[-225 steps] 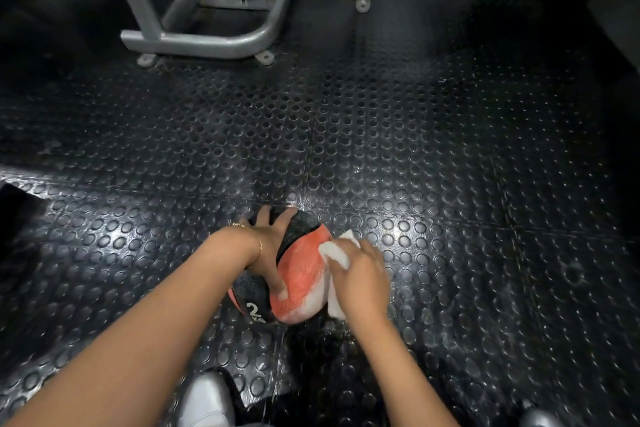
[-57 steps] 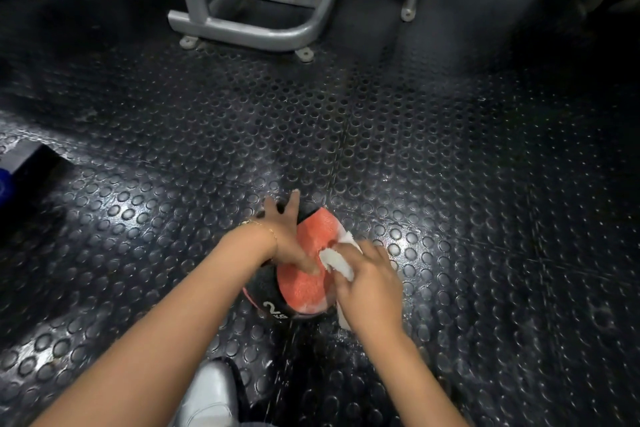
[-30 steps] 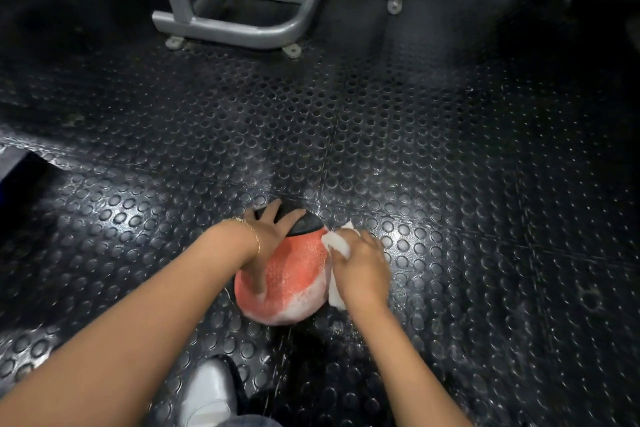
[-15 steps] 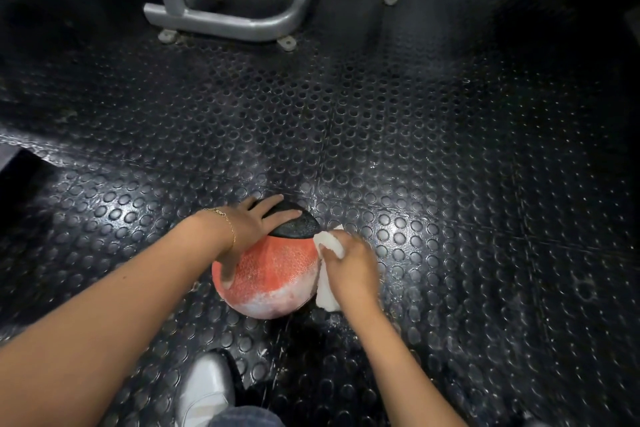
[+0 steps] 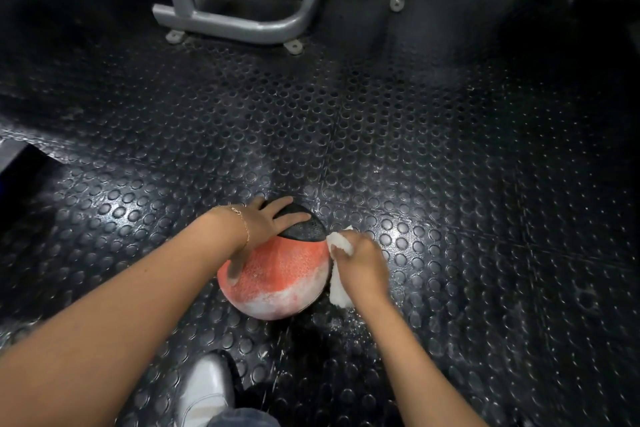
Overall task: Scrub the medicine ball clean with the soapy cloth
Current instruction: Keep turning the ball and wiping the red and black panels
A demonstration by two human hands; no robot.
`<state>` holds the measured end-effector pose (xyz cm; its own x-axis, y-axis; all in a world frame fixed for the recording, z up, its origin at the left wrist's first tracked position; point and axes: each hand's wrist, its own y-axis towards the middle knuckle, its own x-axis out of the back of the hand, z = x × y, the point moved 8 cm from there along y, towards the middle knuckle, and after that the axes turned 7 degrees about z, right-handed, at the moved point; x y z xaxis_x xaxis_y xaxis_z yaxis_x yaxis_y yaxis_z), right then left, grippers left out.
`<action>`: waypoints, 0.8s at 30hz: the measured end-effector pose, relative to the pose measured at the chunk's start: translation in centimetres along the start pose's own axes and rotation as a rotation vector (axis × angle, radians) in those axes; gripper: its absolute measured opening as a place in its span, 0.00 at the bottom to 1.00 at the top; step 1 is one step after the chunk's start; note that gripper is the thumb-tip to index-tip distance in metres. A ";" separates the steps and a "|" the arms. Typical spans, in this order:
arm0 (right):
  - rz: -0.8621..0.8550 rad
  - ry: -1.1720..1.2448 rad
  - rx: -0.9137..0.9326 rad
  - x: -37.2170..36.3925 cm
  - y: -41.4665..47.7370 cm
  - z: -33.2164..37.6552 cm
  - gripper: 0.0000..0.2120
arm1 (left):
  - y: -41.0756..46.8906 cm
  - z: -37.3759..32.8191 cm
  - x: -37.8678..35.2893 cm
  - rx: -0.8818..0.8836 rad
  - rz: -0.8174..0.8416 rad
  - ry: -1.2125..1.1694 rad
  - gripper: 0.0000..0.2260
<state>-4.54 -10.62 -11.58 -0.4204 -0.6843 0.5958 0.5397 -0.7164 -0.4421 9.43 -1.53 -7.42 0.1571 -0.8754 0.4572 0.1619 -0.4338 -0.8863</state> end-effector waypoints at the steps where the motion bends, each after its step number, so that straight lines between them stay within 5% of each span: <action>1: 0.008 -0.010 0.018 0.0 -0.2 0.1 0.12 | 0.0 0.1 0.0 -0.005 0.000 0.007 0.63; 24: 0.059 0.078 0.048 0.4 0.4 0.3 0.12 | 0.2 0.6 -0.7 -0.016 -0.018 -0.114 0.64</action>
<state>-4.28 -11.09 -11.32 -0.4411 -0.7350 0.5150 0.5987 -0.6684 -0.4413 9.95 -0.88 -7.92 0.2643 -0.8380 0.4773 0.1503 -0.4531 -0.8787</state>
